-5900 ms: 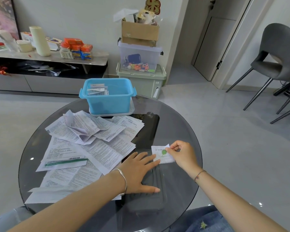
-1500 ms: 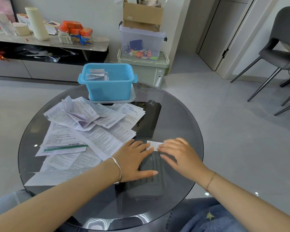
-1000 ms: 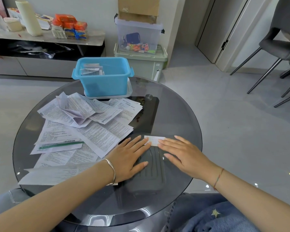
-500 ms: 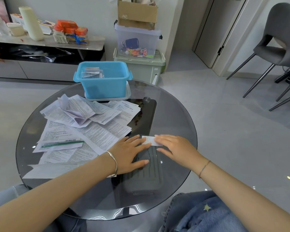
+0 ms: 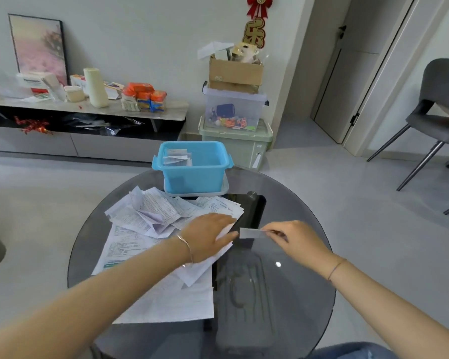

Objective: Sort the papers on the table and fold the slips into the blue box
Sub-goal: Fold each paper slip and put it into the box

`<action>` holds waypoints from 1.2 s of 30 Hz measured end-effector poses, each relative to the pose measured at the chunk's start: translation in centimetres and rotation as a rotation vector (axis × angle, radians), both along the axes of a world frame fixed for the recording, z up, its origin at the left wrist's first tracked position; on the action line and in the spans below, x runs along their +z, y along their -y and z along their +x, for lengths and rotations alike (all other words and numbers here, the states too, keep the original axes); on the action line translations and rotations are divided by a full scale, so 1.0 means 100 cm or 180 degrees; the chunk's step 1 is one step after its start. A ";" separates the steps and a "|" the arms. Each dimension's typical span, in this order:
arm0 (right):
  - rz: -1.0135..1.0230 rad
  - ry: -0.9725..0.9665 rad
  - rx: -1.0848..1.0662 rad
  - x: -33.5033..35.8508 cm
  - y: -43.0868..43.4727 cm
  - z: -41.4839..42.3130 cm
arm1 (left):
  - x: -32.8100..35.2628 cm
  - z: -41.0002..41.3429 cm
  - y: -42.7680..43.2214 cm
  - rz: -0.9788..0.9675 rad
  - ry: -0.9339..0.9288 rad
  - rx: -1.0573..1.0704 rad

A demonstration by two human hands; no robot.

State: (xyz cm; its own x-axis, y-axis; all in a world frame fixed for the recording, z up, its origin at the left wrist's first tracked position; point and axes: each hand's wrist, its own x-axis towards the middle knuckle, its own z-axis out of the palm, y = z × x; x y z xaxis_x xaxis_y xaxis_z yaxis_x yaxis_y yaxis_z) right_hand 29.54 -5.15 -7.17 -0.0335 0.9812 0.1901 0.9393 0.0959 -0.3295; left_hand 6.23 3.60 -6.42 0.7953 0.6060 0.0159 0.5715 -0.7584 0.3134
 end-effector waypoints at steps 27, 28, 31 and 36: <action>-0.0473 -0.0357 -0.0103 0.074 -0.228 -0.062 | -0.012 -0.035 -0.135 -0.0987 0.2765 0.2517; -0.0445 -0.0265 -0.0111 0.072 -0.227 -0.062 | -0.011 -0.034 -0.134 -0.0975 0.2774 0.2505; -0.0209 -0.0110 -0.0168 0.068 -0.223 -0.062 | -0.005 -0.034 -0.131 -0.0978 0.2786 0.2501; 0.0117 -0.0512 -0.0216 0.066 -0.217 -0.057 | -0.002 -0.032 -0.134 -0.0978 0.2830 0.2582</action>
